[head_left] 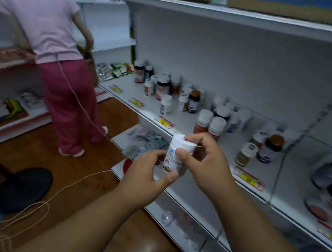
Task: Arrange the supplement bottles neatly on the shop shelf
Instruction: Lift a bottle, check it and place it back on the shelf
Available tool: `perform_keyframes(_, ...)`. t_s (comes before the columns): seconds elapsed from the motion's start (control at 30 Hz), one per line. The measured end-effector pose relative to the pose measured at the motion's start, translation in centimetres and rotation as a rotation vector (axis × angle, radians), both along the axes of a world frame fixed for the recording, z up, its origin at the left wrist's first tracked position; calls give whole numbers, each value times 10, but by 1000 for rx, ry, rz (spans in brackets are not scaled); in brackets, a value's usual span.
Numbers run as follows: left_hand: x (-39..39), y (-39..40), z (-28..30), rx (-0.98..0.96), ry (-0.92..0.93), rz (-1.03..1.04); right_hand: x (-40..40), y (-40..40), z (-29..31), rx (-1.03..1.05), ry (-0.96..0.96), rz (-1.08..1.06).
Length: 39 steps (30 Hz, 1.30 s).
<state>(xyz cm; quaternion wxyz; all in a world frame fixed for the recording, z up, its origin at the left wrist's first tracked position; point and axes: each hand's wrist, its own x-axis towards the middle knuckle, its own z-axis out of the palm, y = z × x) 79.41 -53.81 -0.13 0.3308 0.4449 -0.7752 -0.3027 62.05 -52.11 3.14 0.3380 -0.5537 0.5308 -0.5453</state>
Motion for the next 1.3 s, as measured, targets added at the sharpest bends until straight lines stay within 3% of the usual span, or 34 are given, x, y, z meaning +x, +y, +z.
perform_keyframes(0.23,137,-96,19,-39,-120,143,129,-107,17,21,28,71)
perform_keyframes(0.53,168,-261,-10,-52,-170,152,163,-275,-1,41,153,70)
perform_keyframes(0.87,203,-435,-16,-98,-400,138,200,-444,-1,10,408,-7)
perform_keyframes(1.13,217,-580,-62,-143,-565,-135,236,-539,-45,133,602,-285)
perform_keyframes(1.3,220,-634,-79,-301,-657,-407,261,-573,-61,246,646,-382)
